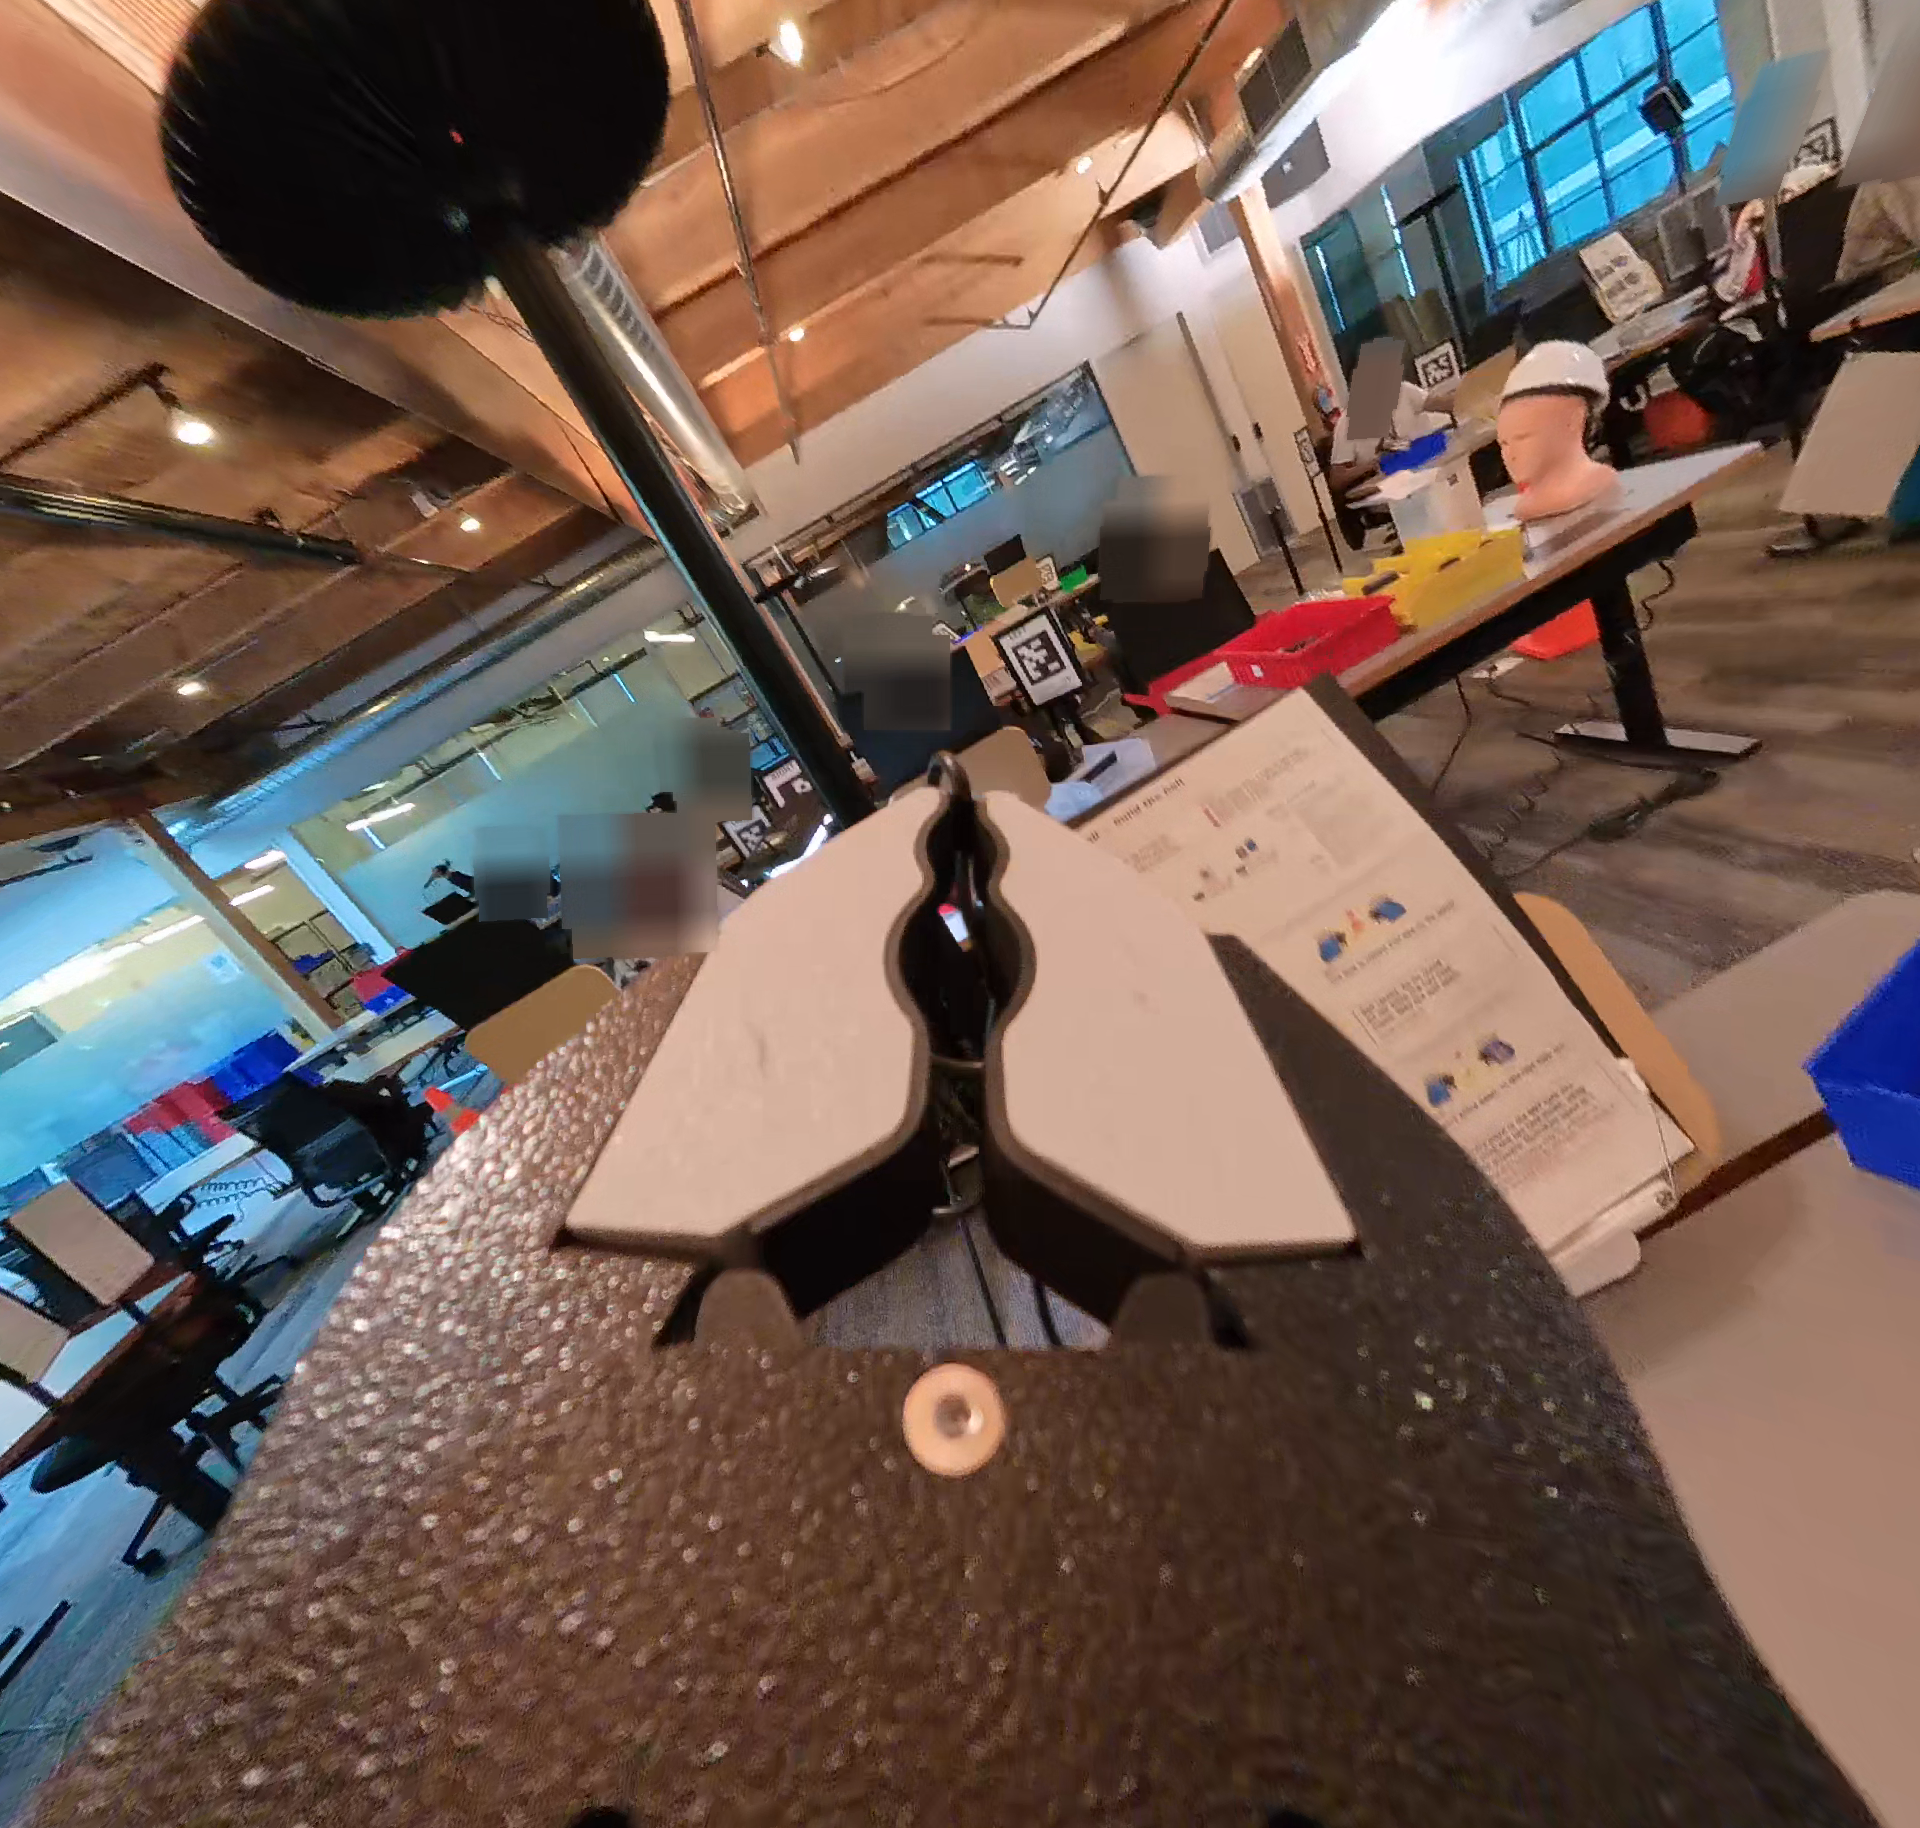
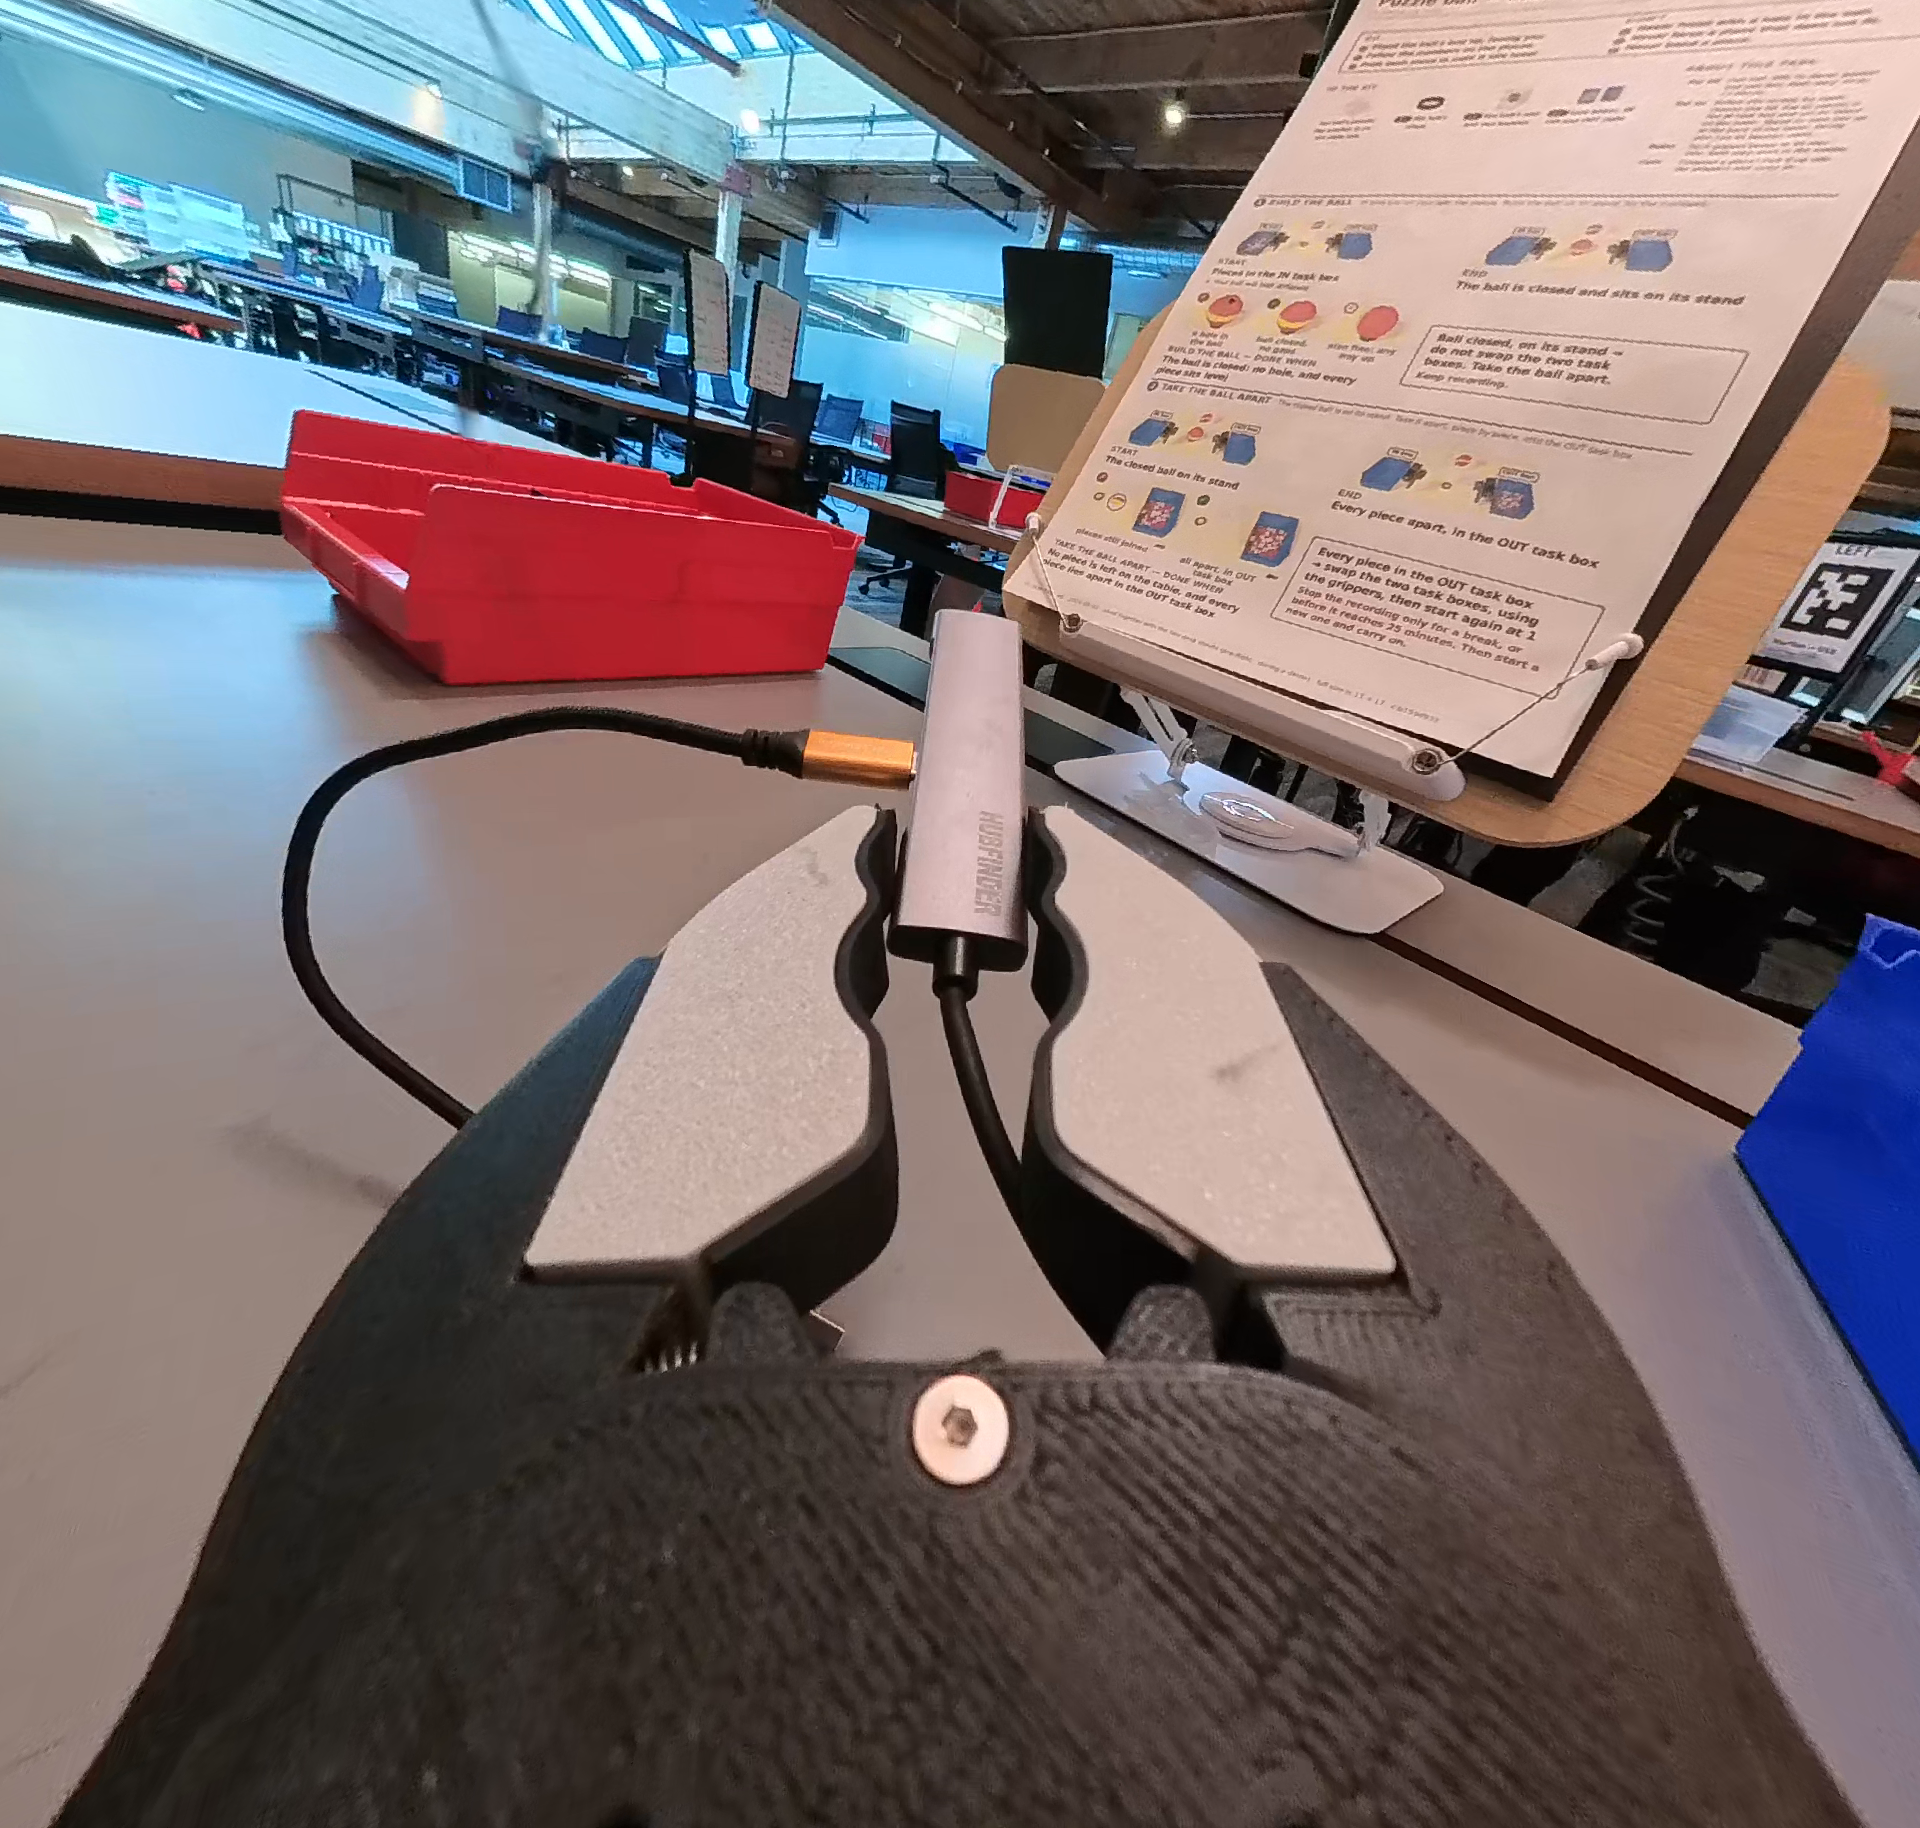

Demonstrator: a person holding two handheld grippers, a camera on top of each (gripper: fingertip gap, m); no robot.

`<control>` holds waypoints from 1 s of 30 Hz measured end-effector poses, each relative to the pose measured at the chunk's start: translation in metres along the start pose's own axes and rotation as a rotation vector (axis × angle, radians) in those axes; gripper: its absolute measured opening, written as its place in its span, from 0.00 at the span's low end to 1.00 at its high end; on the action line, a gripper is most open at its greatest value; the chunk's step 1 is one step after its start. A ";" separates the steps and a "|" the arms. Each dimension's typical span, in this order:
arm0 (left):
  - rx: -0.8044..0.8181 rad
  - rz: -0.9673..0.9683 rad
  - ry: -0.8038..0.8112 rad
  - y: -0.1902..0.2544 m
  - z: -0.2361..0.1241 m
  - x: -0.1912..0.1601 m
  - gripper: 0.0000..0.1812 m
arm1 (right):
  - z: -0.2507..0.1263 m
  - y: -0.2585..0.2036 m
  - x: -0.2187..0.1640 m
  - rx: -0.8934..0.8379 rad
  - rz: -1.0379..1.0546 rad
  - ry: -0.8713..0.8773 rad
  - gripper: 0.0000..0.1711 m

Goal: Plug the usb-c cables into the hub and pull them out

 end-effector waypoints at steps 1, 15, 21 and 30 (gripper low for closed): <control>0.006 -0.002 0.010 -0.004 0.002 0.012 0.01 | 0.000 0.000 0.000 0.000 0.000 0.000 0.14; -0.439 -0.049 -0.127 0.141 -0.077 -0.123 0.01 | -0.010 0.019 0.001 -0.119 0.119 0.069 0.14; -0.528 -0.322 -0.302 0.217 -0.141 -0.272 0.01 | -0.011 0.019 0.002 -0.115 0.118 0.075 0.14; -0.822 -0.472 -0.333 0.271 -0.219 -0.335 0.01 | -0.009 0.017 0.001 -0.093 0.100 0.063 0.14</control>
Point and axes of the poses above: each gripper's, where its closed fingertips meet, z out along the fingers, x out of its top, y = z × x across the jaws, the point moved 10 cm from there along -z, back along the fingers, and after that the axes turned 12 degrees about y, right-handed, at the moved point
